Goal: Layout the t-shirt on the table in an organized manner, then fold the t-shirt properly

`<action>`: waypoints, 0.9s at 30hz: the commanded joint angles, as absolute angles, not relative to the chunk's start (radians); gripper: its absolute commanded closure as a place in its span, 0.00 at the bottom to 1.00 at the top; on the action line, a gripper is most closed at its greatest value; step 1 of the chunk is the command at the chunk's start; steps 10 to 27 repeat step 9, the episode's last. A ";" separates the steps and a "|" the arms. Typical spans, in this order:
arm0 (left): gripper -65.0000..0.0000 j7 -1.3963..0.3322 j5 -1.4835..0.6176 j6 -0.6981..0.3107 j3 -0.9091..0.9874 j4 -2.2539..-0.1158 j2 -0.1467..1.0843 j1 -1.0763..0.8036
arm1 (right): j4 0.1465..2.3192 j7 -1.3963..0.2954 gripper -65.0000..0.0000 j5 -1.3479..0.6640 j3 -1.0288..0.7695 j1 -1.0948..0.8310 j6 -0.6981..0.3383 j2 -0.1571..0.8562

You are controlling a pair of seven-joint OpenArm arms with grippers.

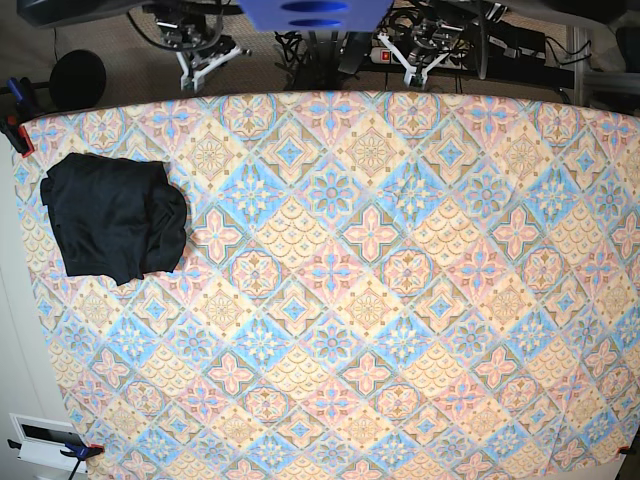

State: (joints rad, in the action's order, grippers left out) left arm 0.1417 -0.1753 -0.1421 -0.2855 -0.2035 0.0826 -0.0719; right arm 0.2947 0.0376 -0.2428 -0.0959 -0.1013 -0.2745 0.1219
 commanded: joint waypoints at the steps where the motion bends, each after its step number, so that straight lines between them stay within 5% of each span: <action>1: 0.99 0.157 -0.180 -0.145 -0.277 -0.209 0.077 -0.062 | 0.303 0.051 1.00 -0.248 -0.110 -0.099 -0.280 0.124; 27: 0.99 0.157 -0.180 -0.145 -0.259 -0.209 0.050 -0.065 | 0.309 0.053 1.00 -0.246 -0.114 -0.099 -0.280 0.094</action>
